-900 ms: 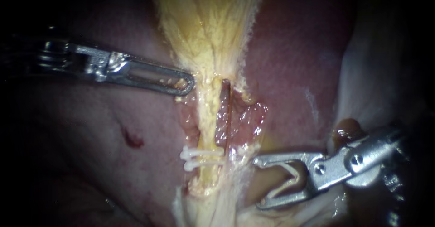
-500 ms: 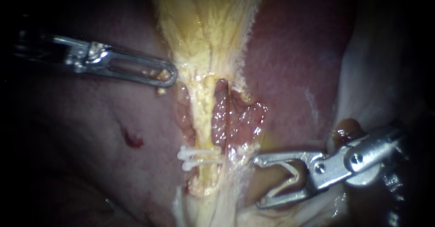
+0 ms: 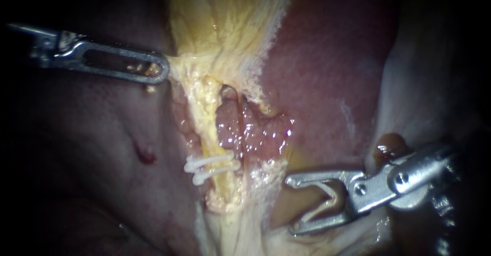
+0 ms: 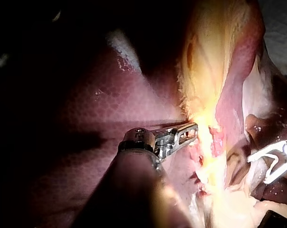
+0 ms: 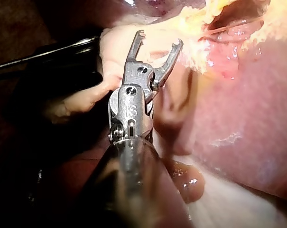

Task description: Clipping third clip left tube

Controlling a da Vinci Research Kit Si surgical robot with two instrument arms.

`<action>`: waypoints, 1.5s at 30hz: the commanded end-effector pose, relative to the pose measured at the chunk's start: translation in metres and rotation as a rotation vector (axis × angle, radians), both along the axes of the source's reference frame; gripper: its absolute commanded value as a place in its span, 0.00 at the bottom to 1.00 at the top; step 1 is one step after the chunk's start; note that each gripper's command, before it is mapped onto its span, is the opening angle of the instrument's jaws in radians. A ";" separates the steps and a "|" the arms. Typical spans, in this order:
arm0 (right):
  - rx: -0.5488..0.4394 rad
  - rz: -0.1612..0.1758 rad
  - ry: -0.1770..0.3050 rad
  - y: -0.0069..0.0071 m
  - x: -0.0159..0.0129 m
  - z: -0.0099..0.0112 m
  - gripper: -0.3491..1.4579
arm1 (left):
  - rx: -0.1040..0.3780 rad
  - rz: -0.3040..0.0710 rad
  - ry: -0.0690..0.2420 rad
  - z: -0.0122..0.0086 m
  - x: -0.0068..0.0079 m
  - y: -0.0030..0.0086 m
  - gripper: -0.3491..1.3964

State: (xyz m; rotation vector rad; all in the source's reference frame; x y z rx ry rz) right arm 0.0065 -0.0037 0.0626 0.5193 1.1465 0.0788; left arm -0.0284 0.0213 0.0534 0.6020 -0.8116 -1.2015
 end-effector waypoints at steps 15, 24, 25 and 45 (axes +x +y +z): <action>0.037 0.079 0.005 0.0023 0.0058 0.0012 0.47 | -0.001 -0.001 -0.001 -0.0002 0.0002 -0.0002 0.00; 0.061 0.115 -0.001 0.0044 0.0081 0.0029 0.47 | -0.002 -0.003 -0.003 -0.0002 0.0002 -0.0003 0.00; 0.061 0.119 0.001 0.0046 0.0083 0.0031 0.47 | -0.002 -0.004 -0.003 -0.0002 0.0002 -0.0003 0.00; 0.184 0.157 0.000 0.0065 0.0092 0.0100 0.47 | -0.003 -0.007 -0.004 -0.0005 0.0001 -0.0004 0.00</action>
